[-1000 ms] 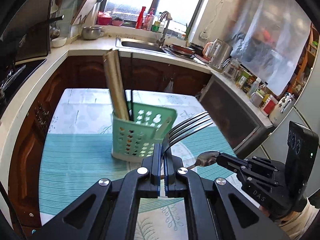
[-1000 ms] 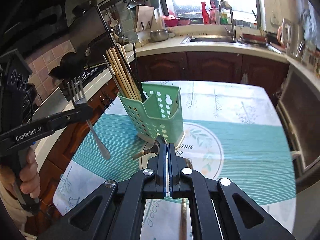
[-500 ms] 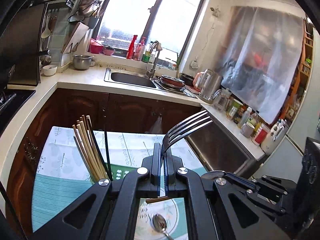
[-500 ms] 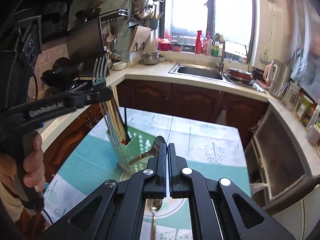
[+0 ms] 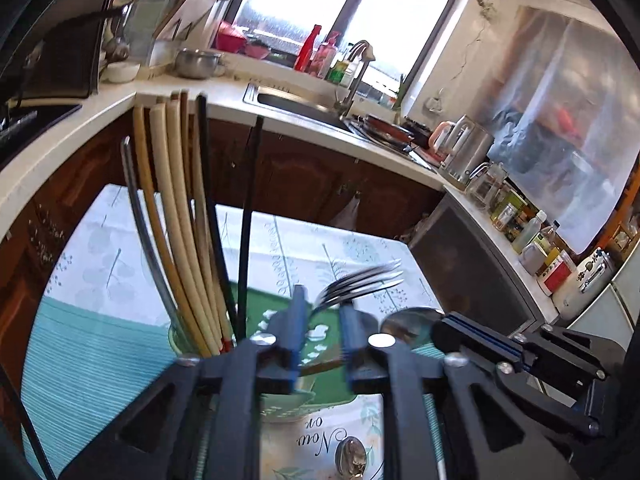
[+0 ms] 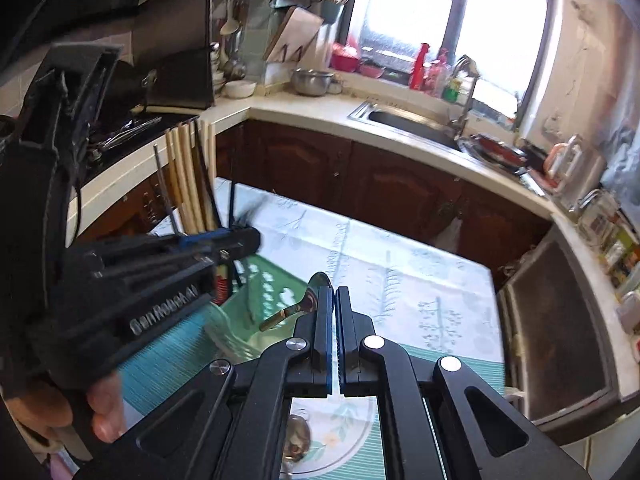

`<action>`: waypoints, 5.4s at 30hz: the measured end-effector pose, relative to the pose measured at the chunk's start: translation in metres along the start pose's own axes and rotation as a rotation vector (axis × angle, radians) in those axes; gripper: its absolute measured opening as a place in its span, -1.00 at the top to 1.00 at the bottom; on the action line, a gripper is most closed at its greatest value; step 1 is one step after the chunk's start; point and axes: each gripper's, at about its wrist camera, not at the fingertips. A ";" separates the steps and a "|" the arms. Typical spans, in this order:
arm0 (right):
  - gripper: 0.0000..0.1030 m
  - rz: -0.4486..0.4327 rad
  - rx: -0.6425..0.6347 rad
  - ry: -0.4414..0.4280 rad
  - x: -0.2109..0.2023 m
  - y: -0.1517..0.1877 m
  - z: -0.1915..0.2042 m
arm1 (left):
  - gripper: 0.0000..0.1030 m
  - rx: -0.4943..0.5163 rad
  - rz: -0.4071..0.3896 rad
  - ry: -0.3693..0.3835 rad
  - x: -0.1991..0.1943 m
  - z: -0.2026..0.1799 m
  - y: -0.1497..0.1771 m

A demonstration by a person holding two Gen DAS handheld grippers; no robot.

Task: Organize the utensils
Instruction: 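Lower the forks into the green holder and open the left tool, then lower the right tool onto the silver spoon handle and close, then lift the silver spoon with the right tool toward the holder, then lower the spoon into the green holder and open the right tool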

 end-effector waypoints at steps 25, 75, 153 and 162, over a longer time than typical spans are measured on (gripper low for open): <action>0.74 -0.045 0.229 -0.264 -0.015 0.052 0.009 | -0.57 0.041 -0.020 -0.191 -0.089 0.012 0.043; 0.96 -0.001 0.084 -0.490 0.079 0.195 -0.008 | -0.57 -0.029 0.288 -0.227 0.010 0.034 0.149; 0.51 -0.324 0.237 -0.098 0.052 -0.031 -0.026 | -0.98 0.000 -0.067 -0.348 -0.090 0.024 0.000; 0.50 -0.246 0.306 -0.140 0.006 0.005 -0.021 | -0.98 0.035 -0.059 -0.340 -0.108 0.017 0.015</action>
Point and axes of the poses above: each gripper's, at about its wrist camera, not at the fingertips, and x roughly the way its jaws point, z to its left, y to its underside, and after that the axes turned 13 degrees about -x, right-handed
